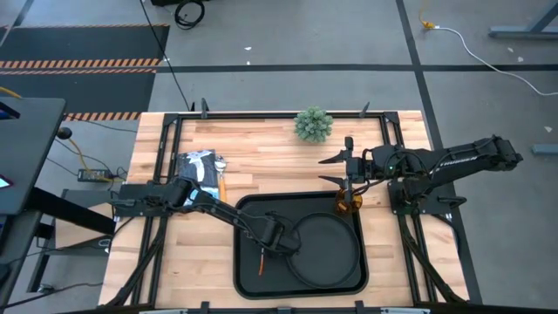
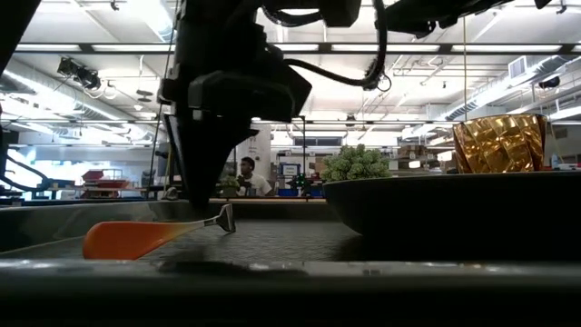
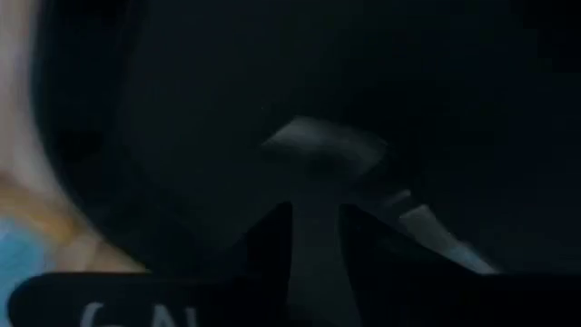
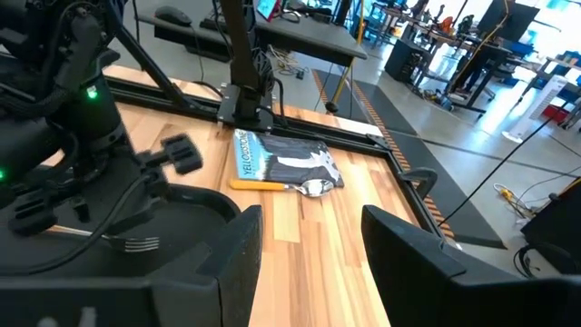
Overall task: Pick and place plate/cup/fork/spoon on tray
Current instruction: Put the orange fork on the black serving tray to the left of the black plate
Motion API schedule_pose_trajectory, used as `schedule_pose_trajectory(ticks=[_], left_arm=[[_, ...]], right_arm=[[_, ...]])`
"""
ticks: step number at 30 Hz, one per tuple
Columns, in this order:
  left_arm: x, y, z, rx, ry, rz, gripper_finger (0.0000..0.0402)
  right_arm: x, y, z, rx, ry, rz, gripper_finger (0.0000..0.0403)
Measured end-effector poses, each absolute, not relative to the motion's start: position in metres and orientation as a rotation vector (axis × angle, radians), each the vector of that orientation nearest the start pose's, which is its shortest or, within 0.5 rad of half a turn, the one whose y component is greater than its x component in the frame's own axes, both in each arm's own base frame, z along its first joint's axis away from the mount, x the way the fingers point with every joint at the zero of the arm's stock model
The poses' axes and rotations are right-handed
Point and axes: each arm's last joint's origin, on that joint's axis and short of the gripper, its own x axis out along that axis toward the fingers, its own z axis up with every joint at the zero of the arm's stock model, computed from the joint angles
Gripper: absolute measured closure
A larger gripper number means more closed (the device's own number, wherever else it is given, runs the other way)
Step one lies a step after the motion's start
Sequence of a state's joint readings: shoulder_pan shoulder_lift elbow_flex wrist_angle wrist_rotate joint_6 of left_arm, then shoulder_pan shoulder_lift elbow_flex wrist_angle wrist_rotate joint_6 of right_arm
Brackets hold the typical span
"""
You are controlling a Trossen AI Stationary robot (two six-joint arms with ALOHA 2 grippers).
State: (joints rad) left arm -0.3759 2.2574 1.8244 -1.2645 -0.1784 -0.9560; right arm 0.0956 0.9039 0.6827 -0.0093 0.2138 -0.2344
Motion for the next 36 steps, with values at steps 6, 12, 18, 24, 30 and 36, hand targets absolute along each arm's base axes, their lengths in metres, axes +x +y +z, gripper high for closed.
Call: schedule_pose_trajectory(ticks=[6,12,18,24,30,36], left_arm=[[0.399,-0.151,0.166,-0.249,1.460,0.589,0.0299],[0.397,-0.152,0.166,-0.275,1.500,0.575,0.0299],[0.398,-0.161,0.165,-0.354,1.587,0.383,0.0299],[0.403,-0.180,0.154,-0.253,1.545,0.195,0.0299],[0.397,-0.193,0.151,-0.173,1.559,0.119,0.0299],[0.397,-0.200,0.152,-0.157,1.528,0.077,0.0299]], right_arm=[[0.202,0.013,0.294,-0.267,0.241,-0.091,0.0207],[0.202,0.013,0.294,-0.264,0.240,-0.084,0.0207],[0.202,0.013,0.294,-0.264,0.240,-0.084,0.0207],[0.202,0.013,0.294,-0.261,0.240,-0.081,0.0207],[0.202,0.014,0.294,-0.259,0.237,-0.058,0.0207],[0.202,0.014,0.295,-0.258,0.226,-0.060,0.0207]])
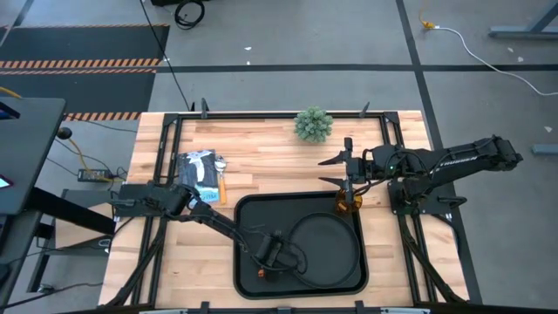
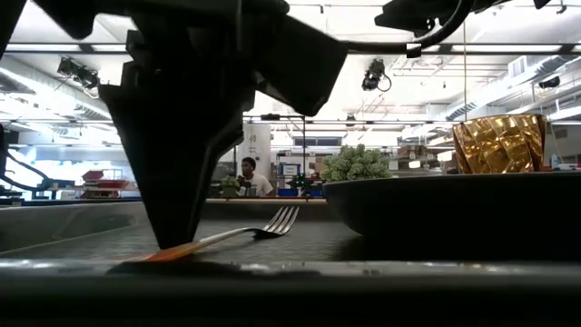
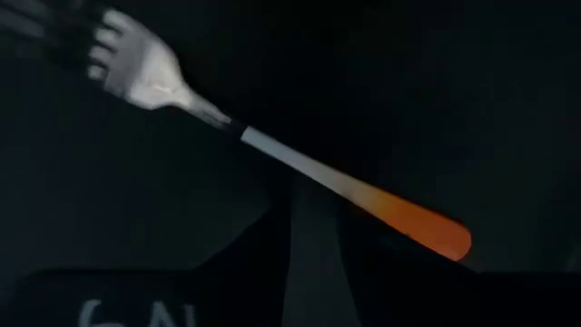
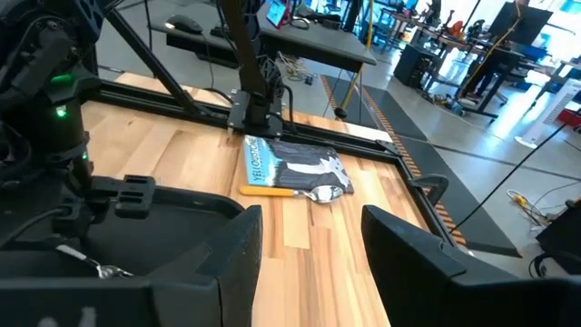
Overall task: Pick and place plate/cup/fork/spoon on tray
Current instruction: Put the orange fork on the black serving tray to the left of the black plate
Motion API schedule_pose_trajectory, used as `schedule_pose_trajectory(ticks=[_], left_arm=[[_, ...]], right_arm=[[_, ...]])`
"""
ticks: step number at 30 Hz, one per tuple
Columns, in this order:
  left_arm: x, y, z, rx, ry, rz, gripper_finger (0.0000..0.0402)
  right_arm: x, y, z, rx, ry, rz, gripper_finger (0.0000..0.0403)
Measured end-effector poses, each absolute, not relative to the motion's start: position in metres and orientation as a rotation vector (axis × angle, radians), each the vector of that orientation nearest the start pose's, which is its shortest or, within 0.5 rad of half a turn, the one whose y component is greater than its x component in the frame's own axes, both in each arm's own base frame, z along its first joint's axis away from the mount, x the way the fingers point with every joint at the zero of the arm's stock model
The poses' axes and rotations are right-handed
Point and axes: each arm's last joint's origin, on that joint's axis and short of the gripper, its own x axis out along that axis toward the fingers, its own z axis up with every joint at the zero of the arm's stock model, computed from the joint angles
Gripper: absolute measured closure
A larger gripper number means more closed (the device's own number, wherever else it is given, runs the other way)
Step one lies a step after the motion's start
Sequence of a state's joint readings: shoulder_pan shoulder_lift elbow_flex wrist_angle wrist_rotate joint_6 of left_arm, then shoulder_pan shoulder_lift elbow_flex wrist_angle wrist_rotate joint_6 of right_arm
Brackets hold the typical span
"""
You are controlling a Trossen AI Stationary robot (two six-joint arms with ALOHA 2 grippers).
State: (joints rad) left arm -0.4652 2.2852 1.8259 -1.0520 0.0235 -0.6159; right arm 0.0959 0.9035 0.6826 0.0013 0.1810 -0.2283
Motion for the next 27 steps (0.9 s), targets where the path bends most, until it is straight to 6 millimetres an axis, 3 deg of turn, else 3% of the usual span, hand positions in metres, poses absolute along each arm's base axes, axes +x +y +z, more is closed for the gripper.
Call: schedule_pose_trajectory(ticks=[27], left_arm=[[0.4076,-0.2034,0.1528,-0.190,1.432,0.027,0.0299]], right_arm=[[0.2024,0.0142,0.2951,-0.259,0.223,-0.060,0.0207]])
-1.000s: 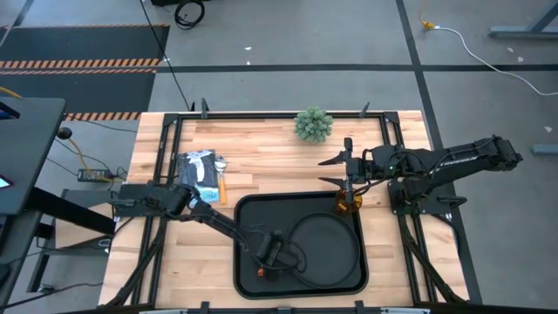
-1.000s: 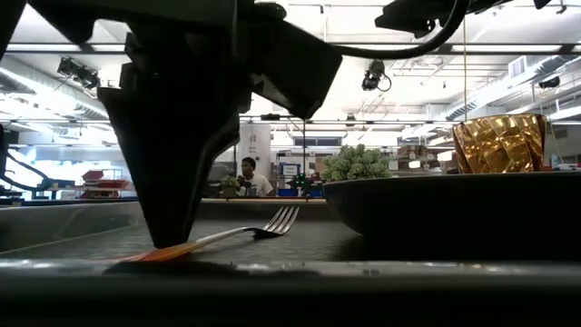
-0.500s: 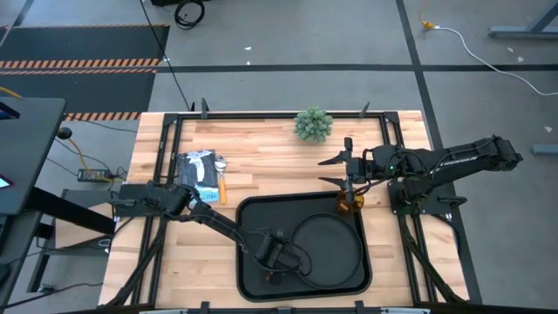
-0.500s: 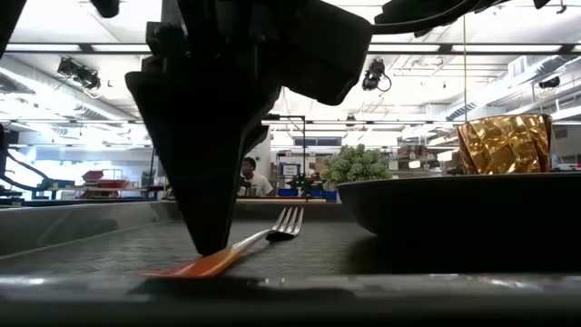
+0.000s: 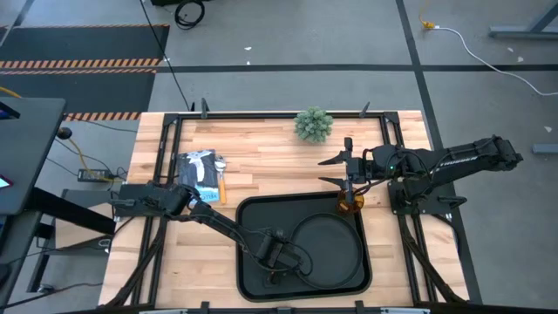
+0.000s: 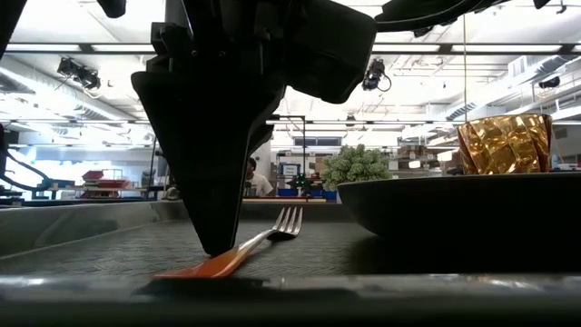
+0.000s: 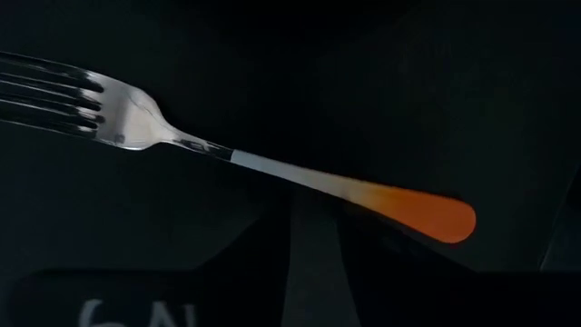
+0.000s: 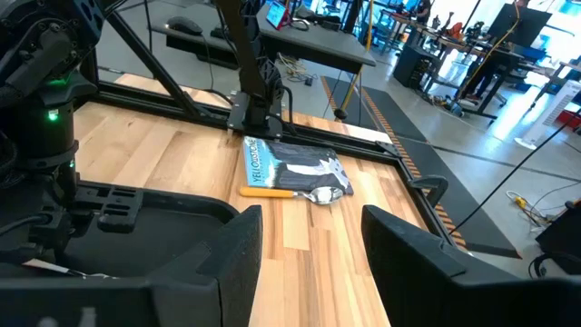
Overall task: Pick and place plate/cup/fork/spoon on tray
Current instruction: Put the orange fork on the black serving tray to the left of the black plate
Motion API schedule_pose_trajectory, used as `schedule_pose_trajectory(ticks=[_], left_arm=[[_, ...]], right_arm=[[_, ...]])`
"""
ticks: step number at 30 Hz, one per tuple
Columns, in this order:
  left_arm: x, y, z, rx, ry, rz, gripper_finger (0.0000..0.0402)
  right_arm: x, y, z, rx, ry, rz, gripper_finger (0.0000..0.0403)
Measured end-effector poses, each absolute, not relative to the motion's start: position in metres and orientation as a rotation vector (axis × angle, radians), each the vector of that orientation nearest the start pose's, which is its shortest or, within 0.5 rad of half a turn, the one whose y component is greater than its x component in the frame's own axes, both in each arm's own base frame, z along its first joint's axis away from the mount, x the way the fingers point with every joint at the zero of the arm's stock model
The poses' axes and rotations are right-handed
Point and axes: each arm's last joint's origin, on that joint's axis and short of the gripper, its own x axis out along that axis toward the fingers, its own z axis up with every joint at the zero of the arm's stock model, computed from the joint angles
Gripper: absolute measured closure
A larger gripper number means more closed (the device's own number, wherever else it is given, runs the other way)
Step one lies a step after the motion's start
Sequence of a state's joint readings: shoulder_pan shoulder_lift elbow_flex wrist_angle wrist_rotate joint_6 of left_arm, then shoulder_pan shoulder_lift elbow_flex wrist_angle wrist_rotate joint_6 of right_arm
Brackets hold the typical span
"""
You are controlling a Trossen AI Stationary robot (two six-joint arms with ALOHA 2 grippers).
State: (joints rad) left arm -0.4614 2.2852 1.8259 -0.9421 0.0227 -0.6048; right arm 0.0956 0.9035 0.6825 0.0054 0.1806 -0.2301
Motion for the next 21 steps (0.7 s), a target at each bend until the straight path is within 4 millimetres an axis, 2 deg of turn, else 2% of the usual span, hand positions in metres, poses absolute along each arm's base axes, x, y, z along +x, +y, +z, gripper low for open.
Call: schedule_pose_trajectory(ticks=[14,21], left_arm=[[0.406,-0.194,0.155,-0.235,1.526,0.008,0.0304],[0.411,-0.195,0.164,-0.196,1.471,0.001,0.0318]], right_arm=[[0.203,0.014,0.296,-0.256,0.214,-0.061,0.0207],[0.203,0.014,0.296,-0.255,0.215,-0.061,0.0207]])
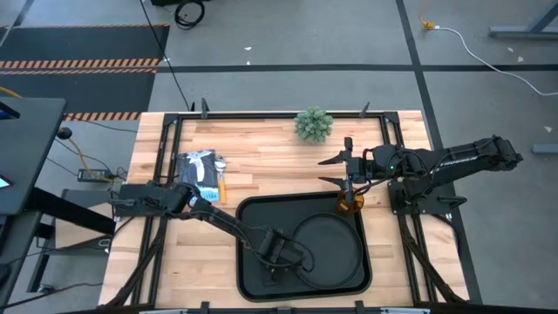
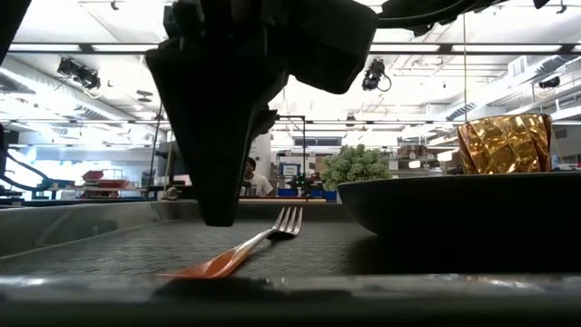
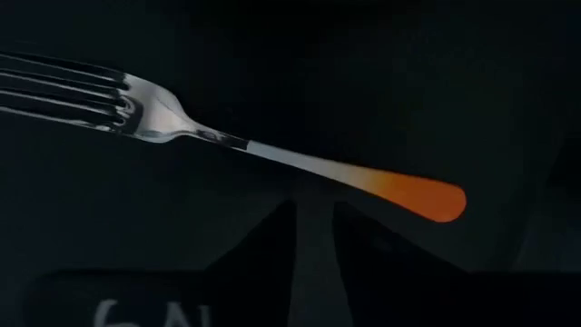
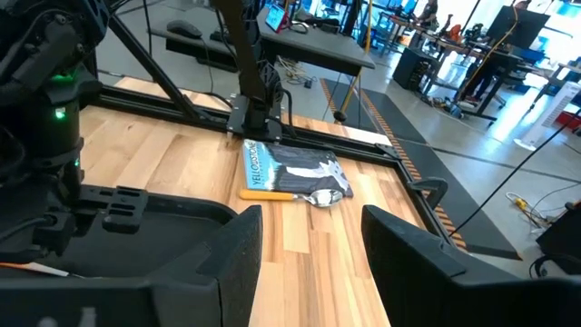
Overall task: Pick and place plate/cup/fork/spoon on tray
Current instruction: Put the orange fork on the black serving tray to the left of the black plate
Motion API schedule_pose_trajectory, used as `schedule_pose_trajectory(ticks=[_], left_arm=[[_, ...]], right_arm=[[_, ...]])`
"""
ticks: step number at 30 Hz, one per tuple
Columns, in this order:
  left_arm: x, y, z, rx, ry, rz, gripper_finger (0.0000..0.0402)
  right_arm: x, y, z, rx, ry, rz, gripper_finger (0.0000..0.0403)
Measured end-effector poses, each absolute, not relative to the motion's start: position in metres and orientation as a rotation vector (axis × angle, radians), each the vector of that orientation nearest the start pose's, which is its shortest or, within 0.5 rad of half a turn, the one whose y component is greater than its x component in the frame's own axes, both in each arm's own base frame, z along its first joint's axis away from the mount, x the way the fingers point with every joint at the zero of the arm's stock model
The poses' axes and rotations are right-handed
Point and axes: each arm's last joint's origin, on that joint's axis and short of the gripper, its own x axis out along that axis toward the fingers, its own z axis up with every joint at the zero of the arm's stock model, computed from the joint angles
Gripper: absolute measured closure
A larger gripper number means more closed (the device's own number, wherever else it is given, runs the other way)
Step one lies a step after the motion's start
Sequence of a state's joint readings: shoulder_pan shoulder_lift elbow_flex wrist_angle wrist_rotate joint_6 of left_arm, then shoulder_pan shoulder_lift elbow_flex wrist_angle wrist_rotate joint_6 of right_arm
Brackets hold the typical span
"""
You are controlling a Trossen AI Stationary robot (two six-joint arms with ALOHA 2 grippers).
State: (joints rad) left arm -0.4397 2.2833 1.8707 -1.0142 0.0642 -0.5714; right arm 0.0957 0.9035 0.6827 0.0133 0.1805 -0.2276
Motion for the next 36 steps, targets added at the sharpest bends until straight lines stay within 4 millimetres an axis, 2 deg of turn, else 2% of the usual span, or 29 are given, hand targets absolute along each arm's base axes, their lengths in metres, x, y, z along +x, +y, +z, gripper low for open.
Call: schedule_pose_trajectory(ticks=[10,25,36], left_arm=[[0.409,-0.200,0.164,-0.163,1.467,-0.034,0.0319],[0.415,-0.208,0.150,-0.117,1.431,-0.083,0.0319],[0.415,-0.208,0.151,-0.111,1.435,-0.079,0.0319]], right_arm=[[0.203,0.014,0.296,-0.255,0.215,-0.060,0.0207],[0.203,0.014,0.296,-0.255,0.216,-0.060,0.0207],[0.203,0.014,0.296,-0.255,0.215,-0.060,0.0207]])
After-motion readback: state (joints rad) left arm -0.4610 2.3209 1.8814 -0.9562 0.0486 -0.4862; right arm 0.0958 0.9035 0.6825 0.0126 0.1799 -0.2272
